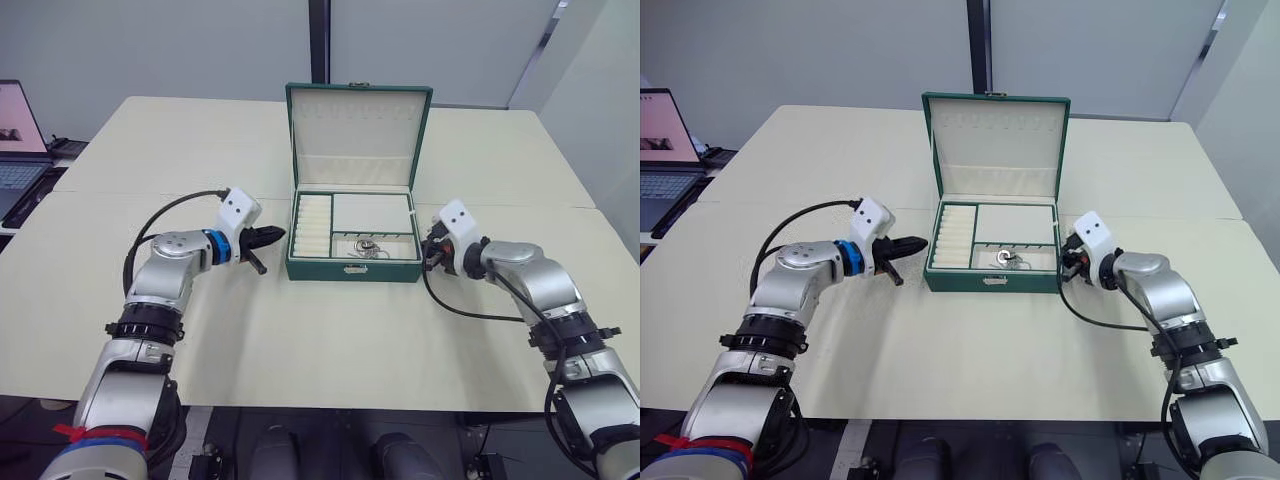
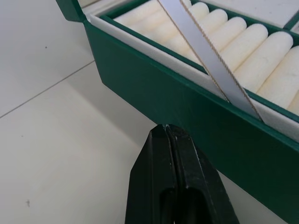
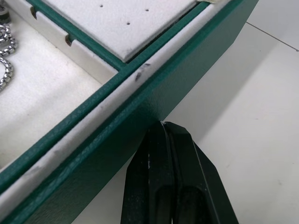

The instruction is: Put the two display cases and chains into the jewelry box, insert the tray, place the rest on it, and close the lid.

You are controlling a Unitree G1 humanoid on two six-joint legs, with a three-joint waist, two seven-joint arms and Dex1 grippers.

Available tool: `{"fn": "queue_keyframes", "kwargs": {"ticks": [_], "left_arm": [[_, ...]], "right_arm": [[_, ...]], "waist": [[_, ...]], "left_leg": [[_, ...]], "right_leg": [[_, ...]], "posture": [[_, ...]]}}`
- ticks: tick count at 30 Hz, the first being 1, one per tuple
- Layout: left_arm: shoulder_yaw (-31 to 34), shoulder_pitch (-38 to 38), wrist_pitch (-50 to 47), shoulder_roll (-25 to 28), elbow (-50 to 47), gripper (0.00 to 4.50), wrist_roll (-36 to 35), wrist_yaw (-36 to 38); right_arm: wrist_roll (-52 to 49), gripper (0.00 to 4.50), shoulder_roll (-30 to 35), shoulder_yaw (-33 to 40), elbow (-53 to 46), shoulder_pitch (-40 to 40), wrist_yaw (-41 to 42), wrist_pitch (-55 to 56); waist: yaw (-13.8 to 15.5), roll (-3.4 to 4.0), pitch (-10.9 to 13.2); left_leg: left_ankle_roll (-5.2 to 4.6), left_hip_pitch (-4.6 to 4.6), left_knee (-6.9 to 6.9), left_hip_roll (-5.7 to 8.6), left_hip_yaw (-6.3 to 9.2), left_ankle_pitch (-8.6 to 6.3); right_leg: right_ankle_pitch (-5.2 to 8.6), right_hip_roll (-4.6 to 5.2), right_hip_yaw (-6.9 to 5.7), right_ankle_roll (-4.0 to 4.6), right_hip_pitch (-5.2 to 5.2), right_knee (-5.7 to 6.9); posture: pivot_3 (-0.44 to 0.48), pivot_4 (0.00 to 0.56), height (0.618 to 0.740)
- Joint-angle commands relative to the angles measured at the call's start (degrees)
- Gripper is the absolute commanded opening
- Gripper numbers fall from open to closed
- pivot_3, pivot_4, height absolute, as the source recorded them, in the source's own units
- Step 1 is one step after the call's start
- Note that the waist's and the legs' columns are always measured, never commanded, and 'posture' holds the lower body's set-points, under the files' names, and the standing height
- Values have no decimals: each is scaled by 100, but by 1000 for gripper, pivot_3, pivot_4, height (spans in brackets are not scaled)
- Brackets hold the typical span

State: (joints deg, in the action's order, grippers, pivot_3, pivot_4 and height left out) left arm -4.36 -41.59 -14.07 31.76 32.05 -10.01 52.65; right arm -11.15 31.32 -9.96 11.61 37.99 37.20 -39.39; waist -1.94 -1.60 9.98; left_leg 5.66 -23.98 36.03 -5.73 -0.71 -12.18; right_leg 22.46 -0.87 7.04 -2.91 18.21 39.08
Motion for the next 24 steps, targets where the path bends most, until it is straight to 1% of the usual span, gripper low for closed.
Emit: {"fn": "queue_keyframes", "kwargs": {"ticks": [1, 7, 14, 17, 24], "left_arm": [[6, -119, 167, -108, -95, 0, 40, 62], [10, -48, 117, -247, -351, 0, -22, 199], [-43, 198, -145, -269, -866, 0, -46, 330], [-69, 419, -357, -236, -1225, 0, -79, 387], [-13, 962, -810, -67, -2066, 0, -201, 549]], "right_arm": [[22, 12, -137, 58, -112, 193, 57, 64], [61, 12, -255, 81, -358, 137, 98, -86], [1, 12, -337, 154, -967, -90, 66, -460], [-27, 12, -349, 194, -1214, -185, 45, -621], [-204, 12, -199, 264, -2141, -618, 117, -1159]], "waist": [[-7, 0, 0], [-5, 0, 0], [8, 0, 0], [8, 0, 0], [14, 1, -1]], "left_leg": [[0, 0, 0, 0, 0, 0], [0, 0, 0, 0, 2, 0], [1, -2, 0, 0, 3, 0], [0, -2, -1, 0, 5, 0], [1, -2, -6, 0, 6, 0]], "right_leg": [[0, 0, 0, 0, 0, 1], [0, 0, -1, 0, -2, 1], [0, 0, -4, 0, -1, -1], [0, 0, -5, 0, -1, 0], [0, 1, -5, 0, -4, -1]], "posture": [[0, 150, 740], [0, 150, 740], [0, 150, 740], [0, 150, 740], [0, 150, 740]]}}
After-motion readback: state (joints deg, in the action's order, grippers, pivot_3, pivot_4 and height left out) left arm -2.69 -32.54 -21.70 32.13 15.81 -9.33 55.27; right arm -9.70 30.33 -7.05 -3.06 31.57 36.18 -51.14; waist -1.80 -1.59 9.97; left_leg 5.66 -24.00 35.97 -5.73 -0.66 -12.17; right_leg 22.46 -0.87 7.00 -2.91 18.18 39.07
